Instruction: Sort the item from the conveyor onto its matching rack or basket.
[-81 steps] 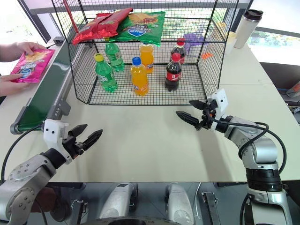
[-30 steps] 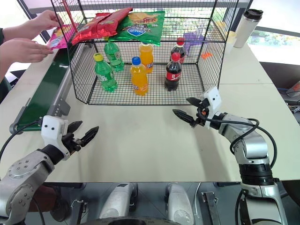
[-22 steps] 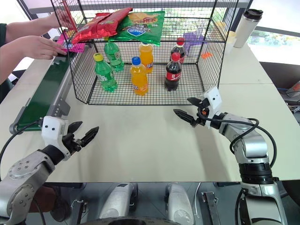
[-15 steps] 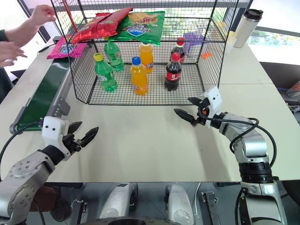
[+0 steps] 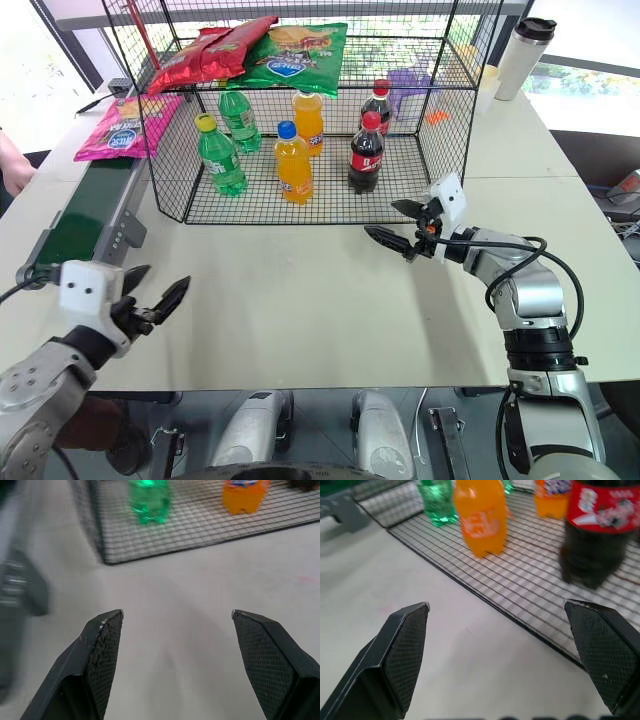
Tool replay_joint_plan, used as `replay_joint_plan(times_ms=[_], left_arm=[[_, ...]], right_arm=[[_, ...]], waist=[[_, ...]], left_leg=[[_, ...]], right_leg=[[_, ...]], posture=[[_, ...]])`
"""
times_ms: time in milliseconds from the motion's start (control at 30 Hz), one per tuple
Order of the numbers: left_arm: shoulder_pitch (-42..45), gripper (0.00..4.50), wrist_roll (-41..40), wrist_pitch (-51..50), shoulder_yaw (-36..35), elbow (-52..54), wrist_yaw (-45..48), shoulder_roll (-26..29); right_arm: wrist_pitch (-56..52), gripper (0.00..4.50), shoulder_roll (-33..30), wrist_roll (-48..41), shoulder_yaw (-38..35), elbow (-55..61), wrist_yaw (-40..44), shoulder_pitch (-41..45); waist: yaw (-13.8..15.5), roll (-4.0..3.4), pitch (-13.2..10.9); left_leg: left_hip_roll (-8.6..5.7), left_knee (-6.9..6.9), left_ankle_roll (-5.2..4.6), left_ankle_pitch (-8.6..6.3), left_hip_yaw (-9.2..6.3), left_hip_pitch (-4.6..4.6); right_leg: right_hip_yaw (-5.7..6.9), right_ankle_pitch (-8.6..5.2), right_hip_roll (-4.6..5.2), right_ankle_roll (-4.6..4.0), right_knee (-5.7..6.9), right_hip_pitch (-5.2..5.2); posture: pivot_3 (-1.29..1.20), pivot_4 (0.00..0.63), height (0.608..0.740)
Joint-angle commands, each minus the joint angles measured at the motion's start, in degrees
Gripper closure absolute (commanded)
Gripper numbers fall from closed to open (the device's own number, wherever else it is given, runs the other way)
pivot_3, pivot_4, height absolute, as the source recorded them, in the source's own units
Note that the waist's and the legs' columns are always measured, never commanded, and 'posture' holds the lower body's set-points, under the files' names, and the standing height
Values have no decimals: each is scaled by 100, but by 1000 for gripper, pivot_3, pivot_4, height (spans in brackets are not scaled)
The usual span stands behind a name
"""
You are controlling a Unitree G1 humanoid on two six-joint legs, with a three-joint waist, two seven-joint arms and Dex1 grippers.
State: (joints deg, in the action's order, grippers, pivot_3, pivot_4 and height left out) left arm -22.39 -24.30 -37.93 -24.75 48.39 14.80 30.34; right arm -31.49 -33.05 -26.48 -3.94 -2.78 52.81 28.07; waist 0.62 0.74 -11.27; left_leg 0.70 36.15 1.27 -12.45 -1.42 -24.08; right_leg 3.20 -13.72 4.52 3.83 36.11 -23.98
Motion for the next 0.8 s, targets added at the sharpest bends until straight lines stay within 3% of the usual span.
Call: replay_joint_plan(times_ms=[33,167,333,600,800], left_arm=[[-801,882,1386,1001,-616,296,180,459],[-2260,882,3207,3346,-1690,-470,114,450],[-2849,882,3849,4907,-2283,-1385,78,306],[-2254,882,4384,5645,-1866,-2334,166,603],[-1765,882,4635,5852,-1577,-2764,124,668]], right_arm=[[-374,79,-28,-403,9,106,349,364],[-537,79,166,-550,231,215,537,832],[-725,79,388,-697,594,586,748,1121],[-491,79,801,-409,1132,836,581,1170],[-346,79,776,-326,1132,727,620,1161]], waist=[[-12,0,0],[-23,1,1],[13,0,1],[-5,1,1],[-16,7,5]], left_leg=[[0,0,0,0,1,-1],[4,-2,1,0,20,-23],[21,-2,3,-2,24,-36],[24,-4,10,-7,36,-42],[24,-4,8,-7,75,-41]], right_leg=[[0,1,0,-2,0,-3],[-10,5,5,-10,-3,-36],[-9,6,13,-13,-8,-53],[-6,8,33,-11,-33,-56],[-7,11,41,-8,-7,-65]], posture=[[0,150,740],[0,150,740],[0,150,740],[0,150,740],[0,150,740]])
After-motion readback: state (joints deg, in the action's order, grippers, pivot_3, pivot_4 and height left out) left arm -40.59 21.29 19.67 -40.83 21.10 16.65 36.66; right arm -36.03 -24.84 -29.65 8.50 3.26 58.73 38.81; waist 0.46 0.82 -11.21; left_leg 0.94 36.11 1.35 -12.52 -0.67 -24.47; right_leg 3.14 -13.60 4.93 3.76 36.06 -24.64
